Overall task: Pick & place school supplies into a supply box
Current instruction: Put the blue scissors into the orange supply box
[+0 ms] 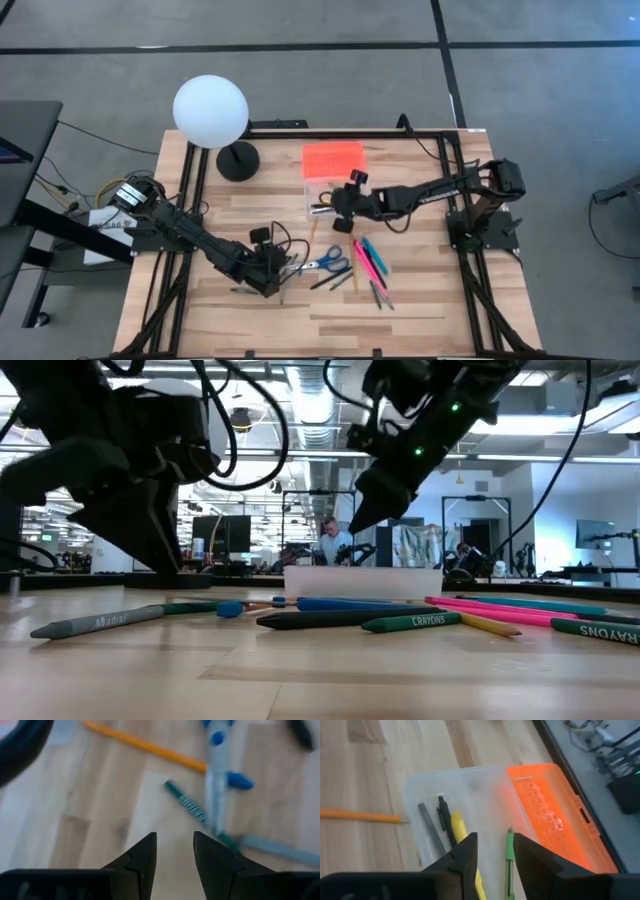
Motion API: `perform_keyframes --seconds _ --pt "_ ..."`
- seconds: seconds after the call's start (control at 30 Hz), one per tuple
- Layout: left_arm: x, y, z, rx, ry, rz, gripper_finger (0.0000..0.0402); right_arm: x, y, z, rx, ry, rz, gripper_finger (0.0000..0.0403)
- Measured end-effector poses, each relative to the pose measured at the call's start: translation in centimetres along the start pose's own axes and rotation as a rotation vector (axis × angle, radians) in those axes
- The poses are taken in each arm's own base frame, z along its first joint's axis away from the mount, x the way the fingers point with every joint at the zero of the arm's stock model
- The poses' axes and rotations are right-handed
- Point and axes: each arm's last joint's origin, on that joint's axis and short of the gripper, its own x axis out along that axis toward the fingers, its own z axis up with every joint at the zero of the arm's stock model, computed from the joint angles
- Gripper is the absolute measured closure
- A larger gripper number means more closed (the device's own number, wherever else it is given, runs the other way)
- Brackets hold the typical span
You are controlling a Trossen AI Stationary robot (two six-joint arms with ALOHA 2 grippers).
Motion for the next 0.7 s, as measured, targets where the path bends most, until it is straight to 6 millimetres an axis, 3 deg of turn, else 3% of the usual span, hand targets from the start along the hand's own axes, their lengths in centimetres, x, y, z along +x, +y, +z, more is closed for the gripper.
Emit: perform_keyframes --seconds 0.33,0.7 --pt "0.3 -0.7 1.5 0.125 -0.119 -0.097 0.0278 -3.4 4.4 -1.7 -0.069 0.005 -0.126 0.0292" --pt "3.0 1.1 5.3 0.211 -0.287 -0.226 0.0278 -10.5 8.4 -6.8 -0.067 -0.116 -0.135 0.0292"
